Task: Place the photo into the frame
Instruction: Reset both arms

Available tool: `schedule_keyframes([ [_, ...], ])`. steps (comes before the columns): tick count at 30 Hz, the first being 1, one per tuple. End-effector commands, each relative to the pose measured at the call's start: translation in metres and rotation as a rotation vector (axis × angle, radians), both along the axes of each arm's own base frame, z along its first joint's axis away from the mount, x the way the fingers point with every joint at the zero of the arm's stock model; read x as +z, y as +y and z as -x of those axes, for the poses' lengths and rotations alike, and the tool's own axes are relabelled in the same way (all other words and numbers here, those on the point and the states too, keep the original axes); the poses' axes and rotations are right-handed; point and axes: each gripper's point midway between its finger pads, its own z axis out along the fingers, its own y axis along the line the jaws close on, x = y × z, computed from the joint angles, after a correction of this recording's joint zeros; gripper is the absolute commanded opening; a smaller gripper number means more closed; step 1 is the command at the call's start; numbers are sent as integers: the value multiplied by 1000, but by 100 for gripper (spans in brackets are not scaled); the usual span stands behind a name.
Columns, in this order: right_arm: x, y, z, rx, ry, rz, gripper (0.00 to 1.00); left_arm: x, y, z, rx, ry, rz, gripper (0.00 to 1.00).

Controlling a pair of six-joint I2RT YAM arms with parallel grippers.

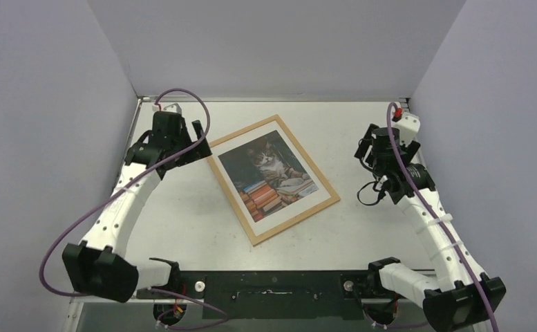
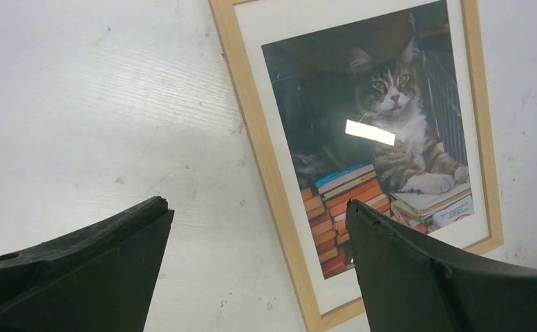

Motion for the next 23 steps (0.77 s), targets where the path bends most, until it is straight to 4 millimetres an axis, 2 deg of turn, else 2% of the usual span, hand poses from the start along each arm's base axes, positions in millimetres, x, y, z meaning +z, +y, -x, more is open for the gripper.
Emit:
schedule_keyframes([
  [1,56,-37,27,-169,-122,85,79,34,26,29,46,-101,-121,97],
  [6,100,-56,53,-222,-213,116,80,94,41,58,101,-287,-106,97],
  [11,134,-68,80,-232,-290,121,82,135,58,96,145,-428,-88,97],
  [14,147,-75,95,-248,-317,127,83,149,66,114,157,-458,-92,97],
  [17,155,-79,106,-259,-344,116,80,155,76,133,166,-463,-120,97],
  [23,151,-76,112,-260,-357,58,80,153,89,160,185,-447,-156,97],
])
